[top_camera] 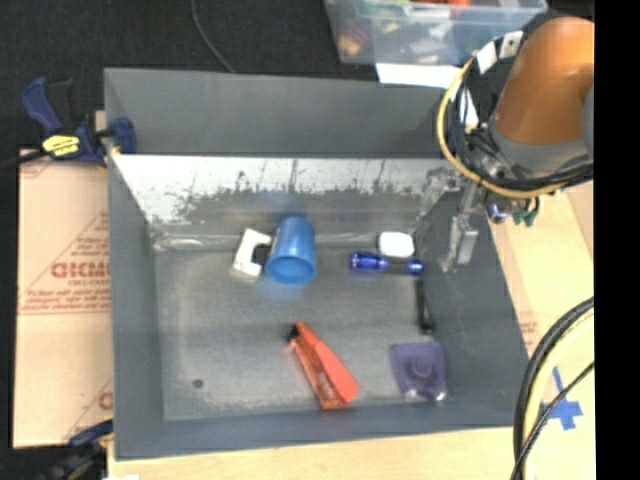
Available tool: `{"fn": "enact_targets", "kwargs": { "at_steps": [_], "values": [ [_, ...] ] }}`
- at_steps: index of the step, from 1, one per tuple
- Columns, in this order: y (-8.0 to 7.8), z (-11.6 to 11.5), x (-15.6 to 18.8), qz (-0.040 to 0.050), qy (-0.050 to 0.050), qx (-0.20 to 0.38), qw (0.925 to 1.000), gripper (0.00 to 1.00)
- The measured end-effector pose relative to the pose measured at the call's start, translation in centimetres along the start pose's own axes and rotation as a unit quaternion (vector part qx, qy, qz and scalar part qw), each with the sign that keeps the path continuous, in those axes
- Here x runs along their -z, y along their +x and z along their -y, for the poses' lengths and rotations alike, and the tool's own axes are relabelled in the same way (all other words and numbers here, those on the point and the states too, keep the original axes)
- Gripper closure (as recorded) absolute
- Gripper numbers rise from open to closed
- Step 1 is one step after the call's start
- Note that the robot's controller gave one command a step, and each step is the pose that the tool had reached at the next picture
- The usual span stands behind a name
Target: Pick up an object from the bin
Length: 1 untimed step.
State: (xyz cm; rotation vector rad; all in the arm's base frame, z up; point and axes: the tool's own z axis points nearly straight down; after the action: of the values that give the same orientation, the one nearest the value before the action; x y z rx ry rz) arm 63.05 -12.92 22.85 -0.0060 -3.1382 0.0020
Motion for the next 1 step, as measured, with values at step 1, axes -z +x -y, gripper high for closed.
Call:
{"fn": "enact_targets", "kwargs": {
  "at_steps": [1],
  "values": [
    [-0.16, -0.04, 0.5, 0.0042, 0.001, 0.002, 1.0, 0.0]
  ]
}}
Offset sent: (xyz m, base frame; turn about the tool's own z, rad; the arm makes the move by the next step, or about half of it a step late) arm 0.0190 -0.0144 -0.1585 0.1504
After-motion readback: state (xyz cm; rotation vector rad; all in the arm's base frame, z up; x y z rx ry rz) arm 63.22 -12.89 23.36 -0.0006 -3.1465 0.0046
